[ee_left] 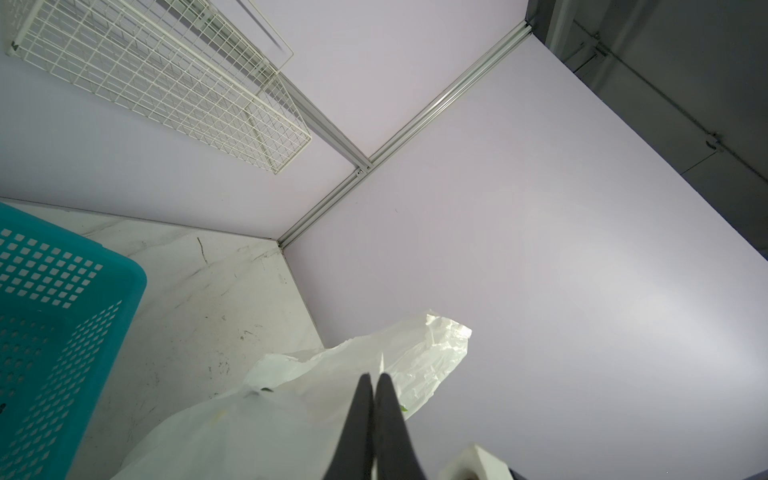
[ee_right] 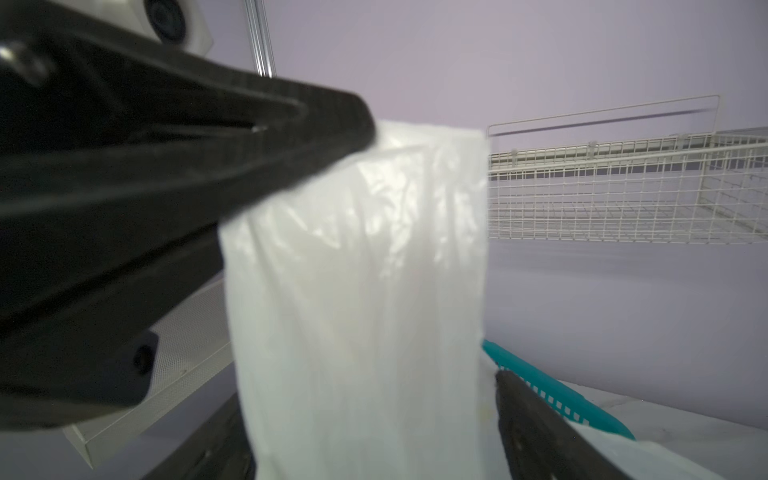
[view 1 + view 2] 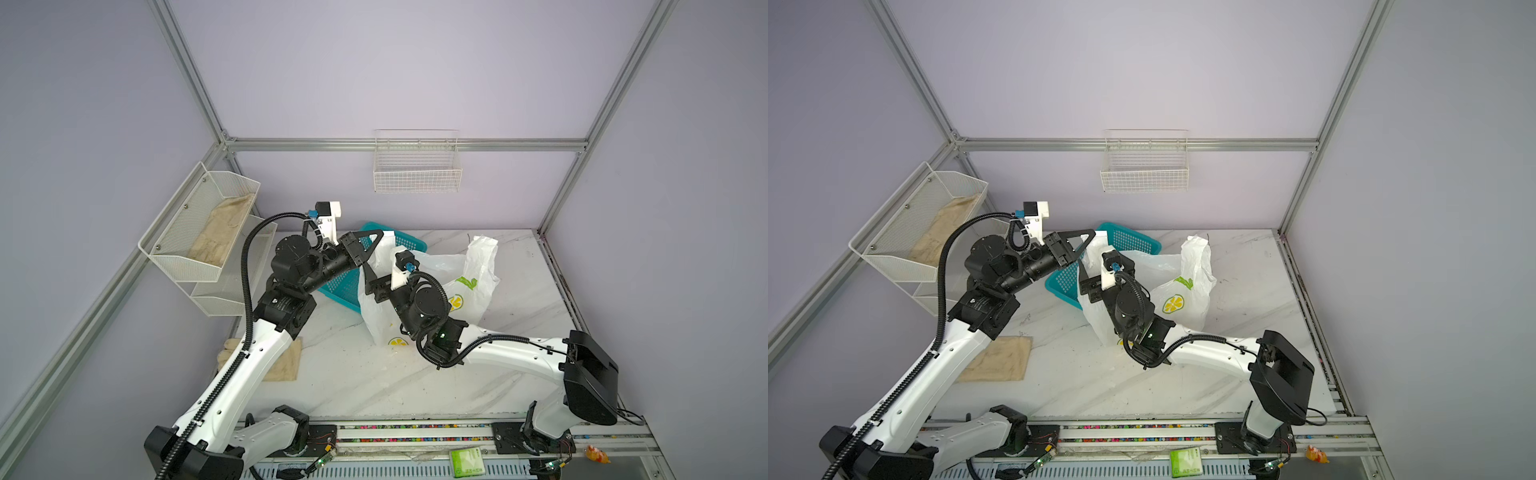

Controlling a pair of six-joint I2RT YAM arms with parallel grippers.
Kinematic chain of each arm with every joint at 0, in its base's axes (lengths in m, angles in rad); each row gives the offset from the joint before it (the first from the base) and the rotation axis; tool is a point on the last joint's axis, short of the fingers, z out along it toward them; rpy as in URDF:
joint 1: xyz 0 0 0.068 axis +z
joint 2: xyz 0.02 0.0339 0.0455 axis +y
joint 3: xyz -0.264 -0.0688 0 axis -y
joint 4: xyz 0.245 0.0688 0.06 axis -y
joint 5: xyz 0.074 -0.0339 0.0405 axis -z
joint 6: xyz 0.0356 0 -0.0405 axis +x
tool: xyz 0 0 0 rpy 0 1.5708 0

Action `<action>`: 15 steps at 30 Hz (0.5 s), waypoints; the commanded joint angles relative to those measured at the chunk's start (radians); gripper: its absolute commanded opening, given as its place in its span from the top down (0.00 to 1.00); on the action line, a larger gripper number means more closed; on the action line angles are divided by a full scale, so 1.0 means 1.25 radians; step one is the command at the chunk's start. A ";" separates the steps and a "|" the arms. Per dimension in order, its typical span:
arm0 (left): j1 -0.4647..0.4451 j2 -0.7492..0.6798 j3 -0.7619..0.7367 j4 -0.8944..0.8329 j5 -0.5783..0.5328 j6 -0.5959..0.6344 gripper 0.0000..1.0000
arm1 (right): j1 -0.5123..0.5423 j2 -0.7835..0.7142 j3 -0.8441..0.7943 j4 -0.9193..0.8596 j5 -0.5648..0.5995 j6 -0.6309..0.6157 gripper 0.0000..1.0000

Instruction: Place the fake fruits into the plastic bag and tie a complex knot

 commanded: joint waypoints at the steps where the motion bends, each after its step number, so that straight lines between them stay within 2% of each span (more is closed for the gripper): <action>1: 0.003 -0.017 -0.017 0.033 0.018 -0.027 1.00 | -0.032 0.018 0.022 0.063 -0.052 -0.008 0.23; 4: 0.004 -0.013 -0.016 0.038 0.017 -0.039 1.00 | -0.049 0.031 0.007 0.085 -0.097 -0.016 0.34; 9: 0.006 -0.002 0.003 0.046 0.014 -0.050 1.00 | -0.070 0.048 -0.052 0.096 -0.115 0.002 0.60; 15: 0.020 0.017 0.036 0.044 0.011 -0.026 1.00 | -0.071 0.018 -0.184 0.108 -0.131 0.045 0.77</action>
